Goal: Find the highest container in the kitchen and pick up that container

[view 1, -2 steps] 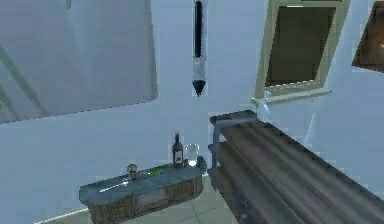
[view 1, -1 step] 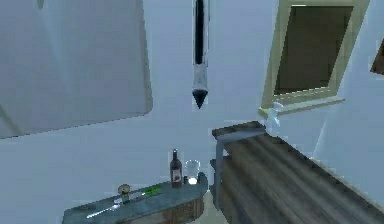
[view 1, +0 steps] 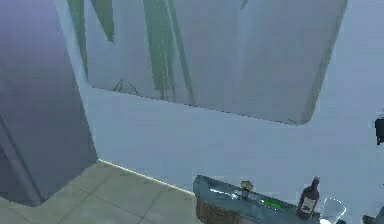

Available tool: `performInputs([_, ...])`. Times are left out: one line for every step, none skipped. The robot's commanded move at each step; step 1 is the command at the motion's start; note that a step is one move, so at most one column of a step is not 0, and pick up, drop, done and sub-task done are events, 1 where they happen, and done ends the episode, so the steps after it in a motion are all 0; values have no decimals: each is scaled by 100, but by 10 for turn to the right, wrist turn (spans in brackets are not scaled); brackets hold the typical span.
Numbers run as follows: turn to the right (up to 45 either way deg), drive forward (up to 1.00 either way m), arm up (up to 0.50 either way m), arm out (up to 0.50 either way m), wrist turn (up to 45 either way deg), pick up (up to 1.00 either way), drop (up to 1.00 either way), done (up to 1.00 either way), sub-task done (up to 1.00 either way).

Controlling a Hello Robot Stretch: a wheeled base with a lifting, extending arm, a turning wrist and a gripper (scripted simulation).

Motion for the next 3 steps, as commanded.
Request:
performInputs([-450, 0, 0, 0, 0, 0, 0, 0, 0])
performInputs([-210, 0, 0, 0, 0, 0, 0, 0, 0])
performInputs([0, 5, 0, 0, 0, 0, 0, 0, 0])
